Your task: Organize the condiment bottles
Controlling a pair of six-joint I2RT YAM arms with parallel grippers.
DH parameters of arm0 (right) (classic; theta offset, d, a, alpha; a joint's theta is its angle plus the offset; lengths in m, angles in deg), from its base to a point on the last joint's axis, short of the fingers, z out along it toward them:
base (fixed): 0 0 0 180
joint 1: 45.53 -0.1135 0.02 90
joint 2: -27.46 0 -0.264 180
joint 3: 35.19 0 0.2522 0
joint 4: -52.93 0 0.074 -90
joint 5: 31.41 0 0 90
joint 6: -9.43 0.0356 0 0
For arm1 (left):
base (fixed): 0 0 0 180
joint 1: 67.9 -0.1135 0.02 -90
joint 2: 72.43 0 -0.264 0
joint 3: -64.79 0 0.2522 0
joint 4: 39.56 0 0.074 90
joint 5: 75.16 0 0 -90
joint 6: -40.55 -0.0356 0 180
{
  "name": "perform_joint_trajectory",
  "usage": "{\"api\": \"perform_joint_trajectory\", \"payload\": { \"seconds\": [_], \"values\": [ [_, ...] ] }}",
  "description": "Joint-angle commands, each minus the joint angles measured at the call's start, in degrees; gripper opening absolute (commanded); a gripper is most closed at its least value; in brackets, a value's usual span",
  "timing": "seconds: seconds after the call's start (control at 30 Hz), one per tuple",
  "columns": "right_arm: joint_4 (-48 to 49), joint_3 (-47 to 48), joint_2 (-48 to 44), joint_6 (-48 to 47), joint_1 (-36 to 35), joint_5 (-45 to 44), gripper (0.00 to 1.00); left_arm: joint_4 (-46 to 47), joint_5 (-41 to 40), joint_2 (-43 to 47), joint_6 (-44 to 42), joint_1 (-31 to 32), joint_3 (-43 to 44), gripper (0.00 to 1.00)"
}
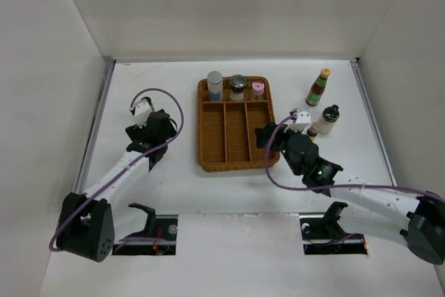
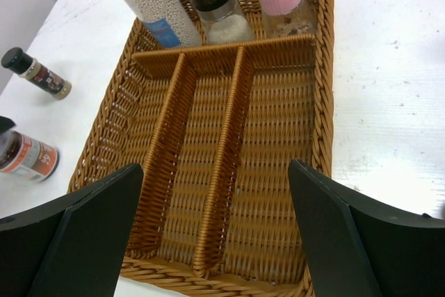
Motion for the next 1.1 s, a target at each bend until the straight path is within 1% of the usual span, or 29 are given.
{"api": "perform_joint_trajectory", "payload": {
  "seconds": [0.0, 0.13, 0.17, 0.27, 0.3, 0.37, 0.47, 0.57, 0.73, 0.87, 1.07],
  "values": [
    [4.1, 0.5, -0.6, -0.5, -0.9, 0.9, 0.92, 3.0, 1.9, -1.6, 0.9, -0.3, -1.5, 0.85],
    [4.1, 0.5, -0.5, -0.5, -0.9, 0.9, 0.93, 3.4, 1.4, -1.3, 1.5, -0.4, -2.8, 0.79],
    [4.1, 0.5, -0.4, -0.5, -0.9, 0.9, 0.93, 3.7, 1.3, -1.2, 1.5, -0.4, -2.9, 0.73],
    [4.4, 0.5, 0.0, -0.5, -0.9, 0.9, 0.93, 4.5, 1.2, -0.2, 1.7, -0.3, -3.4, 0.51],
    [4.5, 0.5, 0.1, -0.5, -0.9, 0.9, 0.93, 4.3, 1.1, 0.4, 1.7, 0.1, -2.9, 0.46],
    [4.5, 0.5, 0.3, -0.6, -0.9, 0.9, 0.93, 3.4, 0.5, 2.7, 1.3, 1.3, -1.2, 0.40],
    [4.7, 0.5, 0.3, -0.7, -0.9, 0.9, 0.93, 2.4, -0.9, 6.1, 0.5, 5.2, 3.2, 0.38],
    [5.3, 0.1, 0.2, -0.8, -0.9, 0.9, 0.93, 3.5, -1.2, 5.3, -0.5, 9.9, 8.3, 0.38],
    [5.7, 0.0, 0.4, -1.0, -0.9, 0.9, 0.93, 9.9, -1.2, -3.8, -3.1, 17.7, 17.6, 0.38],
    [5.9, -0.3, -0.1, -1.0, -0.9, 0.9, 0.94, 16.0, 0.3, -12.1, -5.3, 19.6, 22.4, 0.38],
    [6.1, -0.5, -0.6, -1.1, -0.9, 0.9, 0.94, 18.7, 3.0, -23.5, -6.7, 19.3, 28.9, 0.38]
  ]
}}
